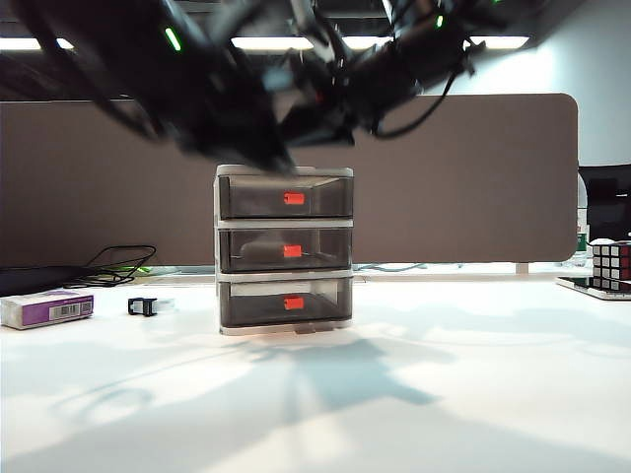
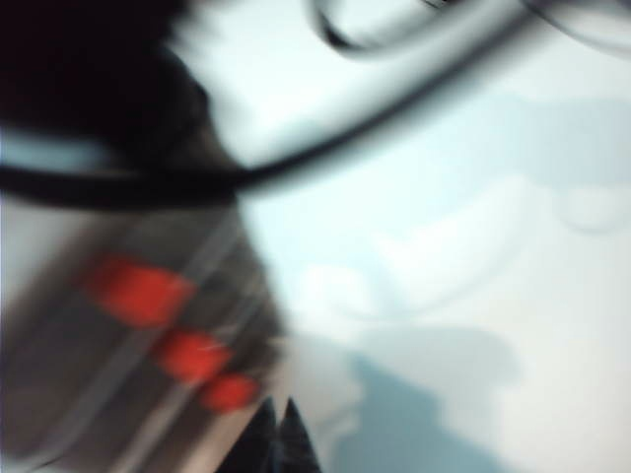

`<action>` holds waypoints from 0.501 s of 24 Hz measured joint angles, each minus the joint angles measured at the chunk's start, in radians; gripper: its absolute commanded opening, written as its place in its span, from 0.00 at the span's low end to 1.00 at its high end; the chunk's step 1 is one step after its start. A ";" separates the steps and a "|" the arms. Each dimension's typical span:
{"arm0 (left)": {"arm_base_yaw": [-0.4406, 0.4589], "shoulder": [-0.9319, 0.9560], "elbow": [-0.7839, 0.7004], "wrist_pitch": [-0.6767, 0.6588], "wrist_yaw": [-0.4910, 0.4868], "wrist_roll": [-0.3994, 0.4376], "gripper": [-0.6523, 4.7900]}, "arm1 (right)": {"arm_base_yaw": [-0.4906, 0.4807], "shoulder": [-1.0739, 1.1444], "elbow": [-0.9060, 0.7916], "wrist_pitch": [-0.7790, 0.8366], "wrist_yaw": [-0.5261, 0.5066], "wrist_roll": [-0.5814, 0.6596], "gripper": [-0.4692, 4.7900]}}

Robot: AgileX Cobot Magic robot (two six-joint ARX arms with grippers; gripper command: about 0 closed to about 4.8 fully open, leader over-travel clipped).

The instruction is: Open the second layer of the drawer on the table, pick up the earphone case on the table and put it in, and finally close the drawer.

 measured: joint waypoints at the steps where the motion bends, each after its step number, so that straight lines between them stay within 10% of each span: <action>1: -0.009 -0.051 0.000 -0.049 -0.050 0.011 0.11 | 0.000 -0.022 0.000 -0.017 0.000 -0.010 0.08; 12: 0.021 -0.819 -0.256 -0.229 -0.161 0.010 0.11 | -0.037 -0.455 -0.237 -0.089 0.037 0.013 0.08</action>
